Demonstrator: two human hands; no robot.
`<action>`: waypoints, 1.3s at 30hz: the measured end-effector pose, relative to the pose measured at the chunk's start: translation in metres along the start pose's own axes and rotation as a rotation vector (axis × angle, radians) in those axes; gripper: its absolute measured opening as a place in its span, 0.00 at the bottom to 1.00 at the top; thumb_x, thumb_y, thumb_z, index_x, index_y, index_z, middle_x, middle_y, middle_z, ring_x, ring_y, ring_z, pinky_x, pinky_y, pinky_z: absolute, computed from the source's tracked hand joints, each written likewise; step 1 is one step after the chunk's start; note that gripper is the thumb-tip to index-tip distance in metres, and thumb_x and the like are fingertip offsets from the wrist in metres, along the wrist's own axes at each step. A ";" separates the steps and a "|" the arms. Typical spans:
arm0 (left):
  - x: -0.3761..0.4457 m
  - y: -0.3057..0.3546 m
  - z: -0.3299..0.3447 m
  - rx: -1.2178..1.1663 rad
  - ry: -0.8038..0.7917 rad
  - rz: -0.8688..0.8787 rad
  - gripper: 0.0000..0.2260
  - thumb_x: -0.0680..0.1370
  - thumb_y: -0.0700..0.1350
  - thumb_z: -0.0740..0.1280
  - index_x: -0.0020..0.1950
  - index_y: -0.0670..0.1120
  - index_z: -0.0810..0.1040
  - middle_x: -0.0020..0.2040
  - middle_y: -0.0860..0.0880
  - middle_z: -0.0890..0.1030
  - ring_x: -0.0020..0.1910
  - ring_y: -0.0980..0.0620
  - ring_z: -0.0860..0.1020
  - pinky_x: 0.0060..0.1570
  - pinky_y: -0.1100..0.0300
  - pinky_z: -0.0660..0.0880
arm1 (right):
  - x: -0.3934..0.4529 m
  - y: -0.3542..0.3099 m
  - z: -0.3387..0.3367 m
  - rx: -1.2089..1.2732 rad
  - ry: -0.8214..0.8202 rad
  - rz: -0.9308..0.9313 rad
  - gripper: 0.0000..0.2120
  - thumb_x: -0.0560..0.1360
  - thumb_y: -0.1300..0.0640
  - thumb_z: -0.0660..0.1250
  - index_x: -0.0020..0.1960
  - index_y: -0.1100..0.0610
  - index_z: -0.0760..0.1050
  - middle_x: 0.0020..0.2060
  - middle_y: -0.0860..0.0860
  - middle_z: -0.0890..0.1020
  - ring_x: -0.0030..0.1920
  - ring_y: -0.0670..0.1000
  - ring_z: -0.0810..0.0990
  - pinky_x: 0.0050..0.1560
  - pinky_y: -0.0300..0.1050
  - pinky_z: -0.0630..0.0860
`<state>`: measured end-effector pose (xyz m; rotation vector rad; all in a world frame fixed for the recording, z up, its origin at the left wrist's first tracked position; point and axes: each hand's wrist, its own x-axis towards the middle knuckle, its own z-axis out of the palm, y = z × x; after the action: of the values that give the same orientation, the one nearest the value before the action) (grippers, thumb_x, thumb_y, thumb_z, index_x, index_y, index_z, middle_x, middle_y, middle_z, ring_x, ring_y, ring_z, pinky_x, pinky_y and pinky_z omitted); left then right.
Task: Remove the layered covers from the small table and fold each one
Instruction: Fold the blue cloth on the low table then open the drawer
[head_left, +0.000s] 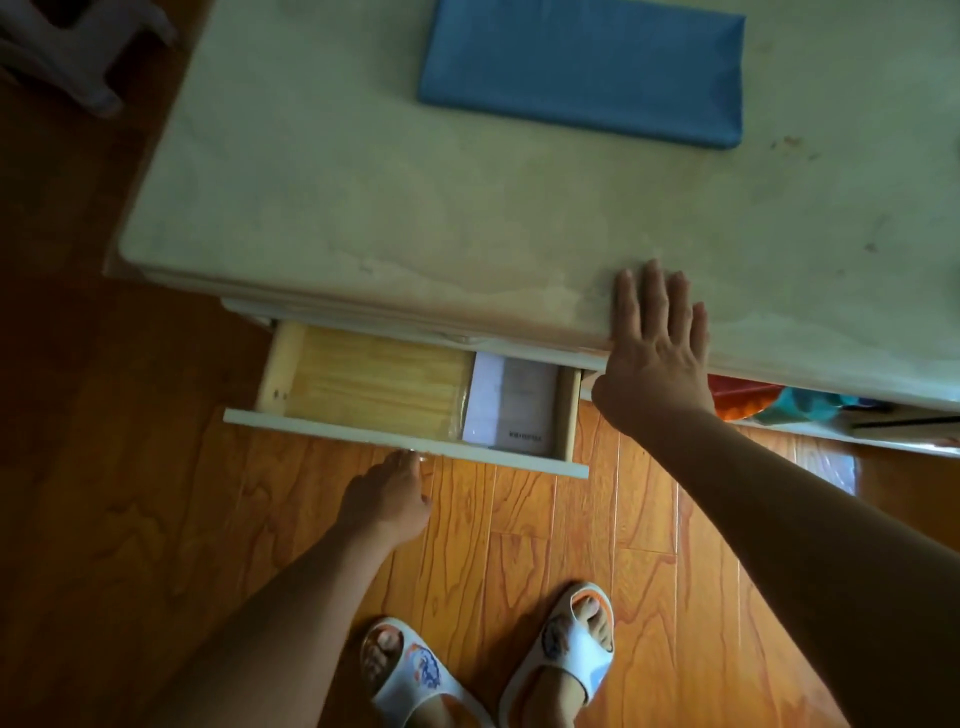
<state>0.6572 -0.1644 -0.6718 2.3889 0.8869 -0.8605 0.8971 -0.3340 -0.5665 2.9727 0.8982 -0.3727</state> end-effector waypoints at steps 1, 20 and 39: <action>-0.012 -0.001 0.003 0.005 0.064 -0.003 0.22 0.82 0.48 0.62 0.75 0.49 0.63 0.56 0.50 0.80 0.37 0.57 0.79 0.33 0.61 0.78 | 0.000 0.000 0.000 0.002 -0.002 0.004 0.51 0.70 0.58 0.64 0.81 0.54 0.33 0.80 0.57 0.36 0.79 0.61 0.32 0.78 0.63 0.40; -0.062 -0.003 0.010 0.014 -0.038 -0.154 0.22 0.84 0.48 0.57 0.79 0.54 0.60 0.42 0.52 0.80 0.33 0.55 0.76 0.30 0.60 0.71 | 0.004 0.005 0.003 -0.036 -0.045 0.004 0.52 0.67 0.59 0.63 0.81 0.53 0.33 0.80 0.55 0.36 0.79 0.61 0.33 0.78 0.61 0.38; -0.253 0.201 -0.253 -0.288 -0.054 0.024 0.09 0.79 0.43 0.63 0.39 0.47 0.77 0.41 0.44 0.83 0.40 0.42 0.82 0.40 0.56 0.73 | -0.244 0.160 -0.250 0.477 -0.203 0.626 0.24 0.74 0.57 0.62 0.70 0.55 0.70 0.64 0.57 0.75 0.64 0.59 0.74 0.59 0.48 0.74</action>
<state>0.7458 -0.2605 -0.2821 2.1148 0.8933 -0.7294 0.8437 -0.5803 -0.2766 3.3076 -0.1874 -0.9316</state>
